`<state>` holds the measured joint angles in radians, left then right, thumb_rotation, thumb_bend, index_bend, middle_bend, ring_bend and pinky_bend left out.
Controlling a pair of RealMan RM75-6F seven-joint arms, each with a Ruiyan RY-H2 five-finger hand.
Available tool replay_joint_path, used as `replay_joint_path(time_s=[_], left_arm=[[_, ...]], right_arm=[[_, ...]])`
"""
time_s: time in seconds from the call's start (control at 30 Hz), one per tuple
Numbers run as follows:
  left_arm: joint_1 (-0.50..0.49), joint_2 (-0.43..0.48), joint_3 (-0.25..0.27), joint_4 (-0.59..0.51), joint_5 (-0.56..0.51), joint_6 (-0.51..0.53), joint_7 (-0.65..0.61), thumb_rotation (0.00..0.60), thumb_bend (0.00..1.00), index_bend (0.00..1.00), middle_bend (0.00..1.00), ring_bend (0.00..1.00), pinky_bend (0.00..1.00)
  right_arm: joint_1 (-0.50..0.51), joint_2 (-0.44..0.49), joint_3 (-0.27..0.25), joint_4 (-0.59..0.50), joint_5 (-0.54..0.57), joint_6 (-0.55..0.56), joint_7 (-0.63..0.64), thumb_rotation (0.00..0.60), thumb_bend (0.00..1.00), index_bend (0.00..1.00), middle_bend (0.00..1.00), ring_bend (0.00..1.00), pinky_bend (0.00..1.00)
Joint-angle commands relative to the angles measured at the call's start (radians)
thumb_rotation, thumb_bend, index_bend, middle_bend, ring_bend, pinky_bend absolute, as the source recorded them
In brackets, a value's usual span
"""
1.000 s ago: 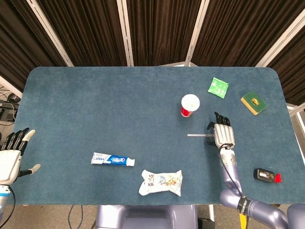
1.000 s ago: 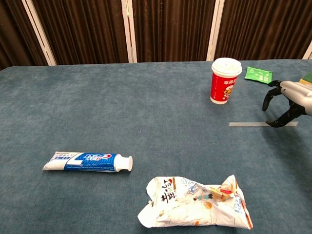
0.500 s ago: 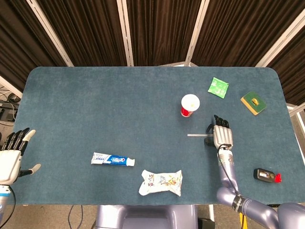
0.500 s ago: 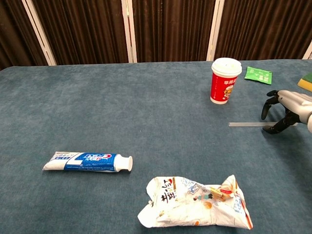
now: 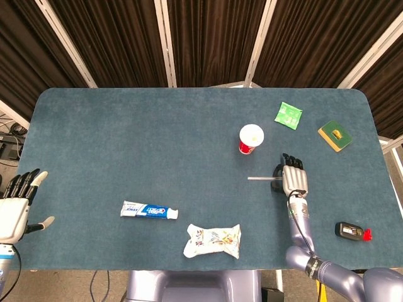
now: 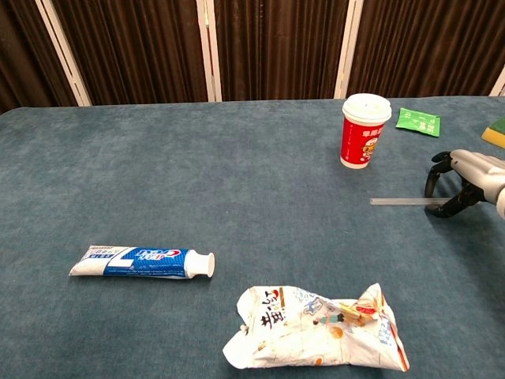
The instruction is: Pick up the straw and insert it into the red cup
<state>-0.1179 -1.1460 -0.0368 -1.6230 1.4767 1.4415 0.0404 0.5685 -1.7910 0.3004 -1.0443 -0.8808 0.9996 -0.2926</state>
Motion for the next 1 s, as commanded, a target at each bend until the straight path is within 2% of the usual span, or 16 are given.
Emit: replay_joint_path(time_s=[0.03,0.83,1.0], left_arm=[[0.000,0.000,0.000,0.000,-0.001,0.000,0.001,0.600,0.00,0.00,0.00,0.00,0.00],[0.001,-0.001,-0.002,-0.003,-0.007,-0.002,0.006,0.600,0.00,0.00,0.00,0.00,0.00],[0.001,-0.001,-0.002,-0.004,-0.007,-0.002,0.004,0.600,0.00,0.00,0.00,0.00,0.00]], right_arm=[[-0.001,-0.002,0.000,0.003,0.001,-0.002,0.000,0.600,0.34,0.51,0.07,0.00,0.00],[0.001,-0.017,0.010,0.000,-0.002,-0.008,0.002,0.600,0.37,0.54,0.10,0.00,0.00],[0.000,-0.013,0.011,-0.008,-0.004,-0.009,0.005,0.600,0.42,0.56,0.11,0.00,0.00]])
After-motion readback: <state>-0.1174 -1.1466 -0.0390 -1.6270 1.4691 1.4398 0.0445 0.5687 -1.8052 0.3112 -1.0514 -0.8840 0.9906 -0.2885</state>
